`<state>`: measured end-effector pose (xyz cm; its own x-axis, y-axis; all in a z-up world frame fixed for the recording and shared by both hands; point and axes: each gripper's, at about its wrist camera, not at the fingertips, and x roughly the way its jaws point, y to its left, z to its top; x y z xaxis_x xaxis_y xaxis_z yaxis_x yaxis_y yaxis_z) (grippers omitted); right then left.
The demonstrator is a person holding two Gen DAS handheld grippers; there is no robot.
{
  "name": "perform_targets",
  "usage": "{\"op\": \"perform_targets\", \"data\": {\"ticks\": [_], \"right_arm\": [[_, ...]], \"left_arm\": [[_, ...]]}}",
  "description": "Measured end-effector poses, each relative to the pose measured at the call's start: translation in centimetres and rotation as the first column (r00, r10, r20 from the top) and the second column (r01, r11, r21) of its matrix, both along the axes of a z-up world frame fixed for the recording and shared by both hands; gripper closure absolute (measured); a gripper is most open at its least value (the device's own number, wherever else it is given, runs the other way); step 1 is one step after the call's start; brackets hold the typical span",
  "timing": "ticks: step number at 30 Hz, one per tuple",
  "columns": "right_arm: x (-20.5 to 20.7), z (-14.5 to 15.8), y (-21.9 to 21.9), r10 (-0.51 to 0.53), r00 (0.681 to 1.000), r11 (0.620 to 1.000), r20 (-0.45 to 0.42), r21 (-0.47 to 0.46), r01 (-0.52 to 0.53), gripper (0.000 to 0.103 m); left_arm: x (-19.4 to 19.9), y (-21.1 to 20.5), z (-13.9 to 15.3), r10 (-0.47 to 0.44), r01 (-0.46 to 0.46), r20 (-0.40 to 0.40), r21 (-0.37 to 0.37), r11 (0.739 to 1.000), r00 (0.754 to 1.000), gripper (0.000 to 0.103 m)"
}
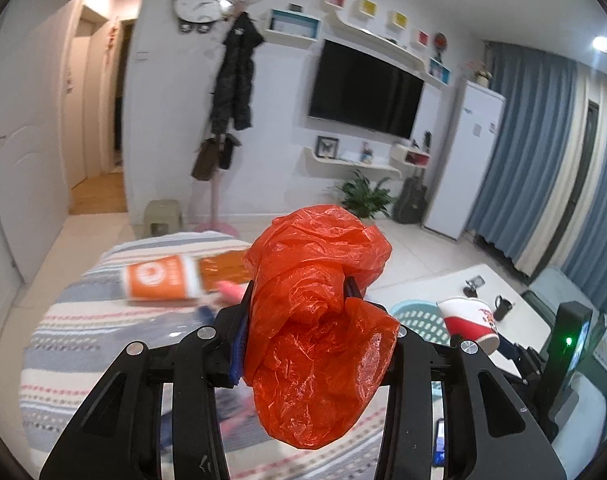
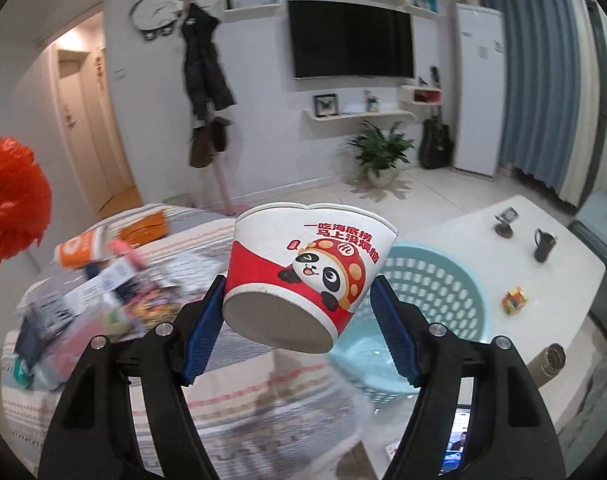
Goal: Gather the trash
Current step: 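Carry the bag and cup over the blue basket and open both tools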
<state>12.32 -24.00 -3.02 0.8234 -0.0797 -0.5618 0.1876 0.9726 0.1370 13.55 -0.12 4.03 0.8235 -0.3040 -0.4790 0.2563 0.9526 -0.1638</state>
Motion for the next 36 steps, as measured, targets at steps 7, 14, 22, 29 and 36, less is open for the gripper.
{"op": "perform_targets", "data": {"ticks": [7,14,22,29,36], "right_arm": [[2.1,-3.9,-7.5,-0.081,0.989,0.997,-0.127,-0.001,0.081,0.035],[4.0,-10.3,-11.2,-0.110,0.953,0.993,-0.283,0.008,0.117,0.035],[4.7,-13.9,-12.1,-0.116,0.931,0.992,-0.347,0.012,0.128,0.035],[4.9,-14.6,-12.5,-0.132,0.918,0.989,-0.374,0.011,0.146,0.034],[4.7,-14.3,-13.2,-0.137,0.917,0.987,-0.375,0.032,0.161,0.033]], "left_arm": [[3.3,-8.5,-2.6,-0.116,0.119,-0.051,0.072,0.990,0.992,0.063],[6.8,-14.9,-8.0,-0.205,0.229,-0.186,0.117,0.967,0.961,0.063],[9.2,-19.8,-14.0,-0.286,0.339,-0.343,0.104,0.935,0.895,0.063],[9.6,-20.9,-15.6,-0.318,0.393,-0.371,0.145,0.908,0.872,0.043],[9.3,-20.9,-15.8,-0.317,0.391,-0.377,0.140,0.910,0.871,0.032]]}}
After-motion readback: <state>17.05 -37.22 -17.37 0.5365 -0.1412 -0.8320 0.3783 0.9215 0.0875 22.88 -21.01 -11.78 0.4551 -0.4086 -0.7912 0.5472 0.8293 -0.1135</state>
